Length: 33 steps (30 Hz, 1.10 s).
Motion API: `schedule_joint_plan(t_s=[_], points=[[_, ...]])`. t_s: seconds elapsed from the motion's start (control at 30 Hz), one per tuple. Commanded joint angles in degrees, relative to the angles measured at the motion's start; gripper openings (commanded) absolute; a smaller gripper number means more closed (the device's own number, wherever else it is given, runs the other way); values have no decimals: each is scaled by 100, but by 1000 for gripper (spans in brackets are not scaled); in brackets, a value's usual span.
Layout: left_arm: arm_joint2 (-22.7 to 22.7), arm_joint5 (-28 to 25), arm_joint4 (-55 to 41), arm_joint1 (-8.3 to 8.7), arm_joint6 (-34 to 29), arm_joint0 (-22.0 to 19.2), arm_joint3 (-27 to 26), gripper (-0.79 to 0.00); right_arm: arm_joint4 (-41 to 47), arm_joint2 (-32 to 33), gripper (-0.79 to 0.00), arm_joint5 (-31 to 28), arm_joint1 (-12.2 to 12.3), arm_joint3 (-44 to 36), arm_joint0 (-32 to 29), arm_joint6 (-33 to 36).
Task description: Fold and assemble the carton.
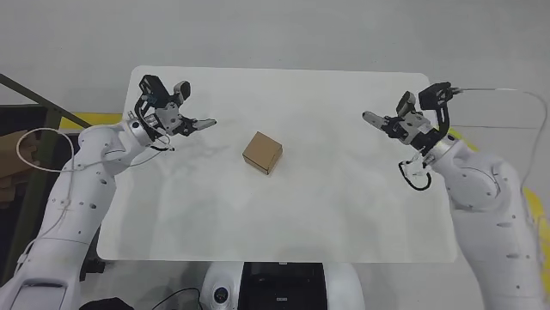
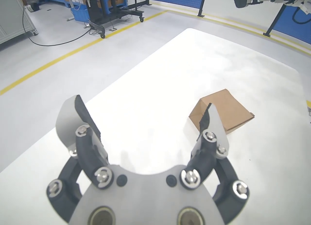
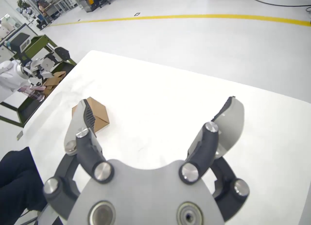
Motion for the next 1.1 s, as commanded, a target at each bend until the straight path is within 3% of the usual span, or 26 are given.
schedule_joint_plan(t_s=[0.0,0.27,0.5,0.77,1.07], points=[[69,-16,-25,-14,-100,-31,52,0,-80,-233,0,-96,-11,-59,13,87],[226,-70,15,-49,-164,-36,285,0,-1591,-1697,0,-406,-109,-213,434,642],[253,-85,138,-53,-16,121,370,0,-1751,-2757,0,-493,-319,419,1347,795],[-60,-63,313,16,297,486,148,0,-1966,-4025,0,-300,-731,1500,2333,606],[-107,-47,340,26,325,543,90,0,-1716,-4583,0,-99,-1017,1968,2667,595]])
